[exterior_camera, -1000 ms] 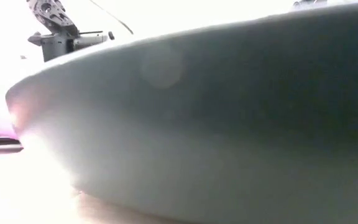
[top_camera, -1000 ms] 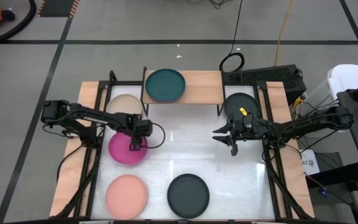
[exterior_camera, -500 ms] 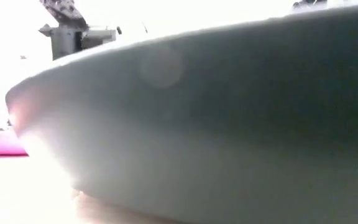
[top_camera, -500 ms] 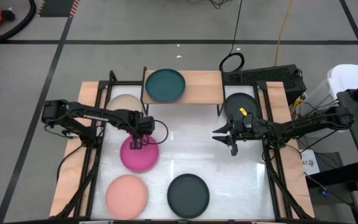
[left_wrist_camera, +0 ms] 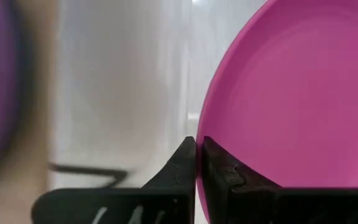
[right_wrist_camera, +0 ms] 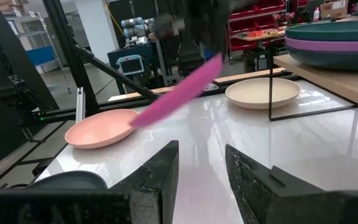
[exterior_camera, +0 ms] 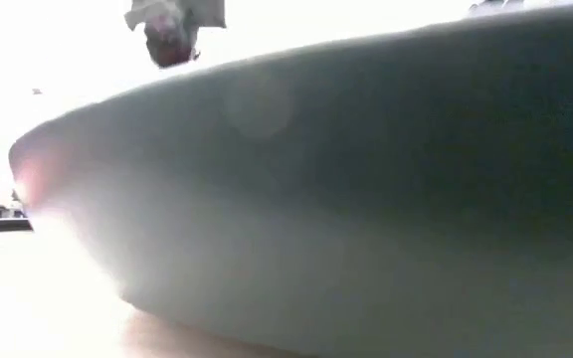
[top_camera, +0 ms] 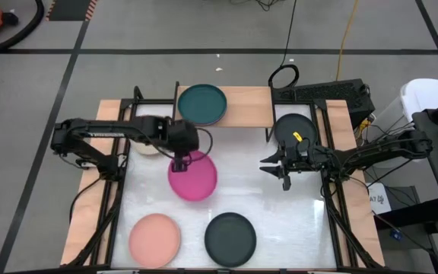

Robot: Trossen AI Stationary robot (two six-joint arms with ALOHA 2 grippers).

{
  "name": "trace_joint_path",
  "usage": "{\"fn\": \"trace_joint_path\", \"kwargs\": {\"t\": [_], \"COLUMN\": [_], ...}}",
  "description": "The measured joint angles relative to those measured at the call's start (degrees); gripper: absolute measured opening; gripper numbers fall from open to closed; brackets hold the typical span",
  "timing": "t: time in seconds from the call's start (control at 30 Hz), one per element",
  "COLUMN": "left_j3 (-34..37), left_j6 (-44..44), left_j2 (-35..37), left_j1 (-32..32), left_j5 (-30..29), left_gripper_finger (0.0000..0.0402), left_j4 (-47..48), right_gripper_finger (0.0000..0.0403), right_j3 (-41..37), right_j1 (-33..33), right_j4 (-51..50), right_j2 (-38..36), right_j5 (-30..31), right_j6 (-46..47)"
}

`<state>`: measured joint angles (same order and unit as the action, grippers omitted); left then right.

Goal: Place and stack plates onto a shelf
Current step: Stack the pink plate on top of the dark green plate on the shelf

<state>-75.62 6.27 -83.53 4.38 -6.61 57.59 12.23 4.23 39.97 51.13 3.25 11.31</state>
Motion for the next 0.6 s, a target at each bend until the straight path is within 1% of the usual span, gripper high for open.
{"fn": "trace_joint_path", "kwargs": {"t": [0.07,0.1,0.3,0.4,0.47,0.53,0.6], "left_j3": [-4.4,-6.7,-18.0,-21.5,-22.5,-23.4,-23.7], "left_j6": [-0.4,-0.5,-2.7,-6.0,-9.1,-12.1,-14.9], "left_j2": [0.0,0.0,0.0,0.0,0.0,0.0,0.0], "left_j1": [0.2,0.3,3.0,6.2,9.1,12.7,16.6], "left_j5": [-0.3,-1.3,-12.4,-18.8,-23.7,-24.9,-23.3], "left_gripper_finger": [0.0009,0.0009,0.0009,0.0009,0.0009,0.0009,0.0009], "left_j4": [-0.1,-0.3,-1.3,-3.3,-4.9,-4.8,-4.4], "right_gripper_finger": [0.0116,0.0116,0.0116,0.0116,0.0116,0.0116,0.0116], "right_j3": [0.0,0.0,0.0,0.0,0.0,0.0,0.0], "right_j1": [0.0,0.0,0.0,0.0,0.0,0.0,0.0], "right_j4": [0.0,0.0,0.0,0.1,0.1,0.1,0.1], "right_j2": [0.0,0.0,0.0,0.0,0.0,0.0,0.0], "right_j5": [0.0,0.0,0.0,0.0,0.1,0.1,0.1], "right_j6": [0.0,0.0,0.0,0.0,0.0,0.0,0.0]}}
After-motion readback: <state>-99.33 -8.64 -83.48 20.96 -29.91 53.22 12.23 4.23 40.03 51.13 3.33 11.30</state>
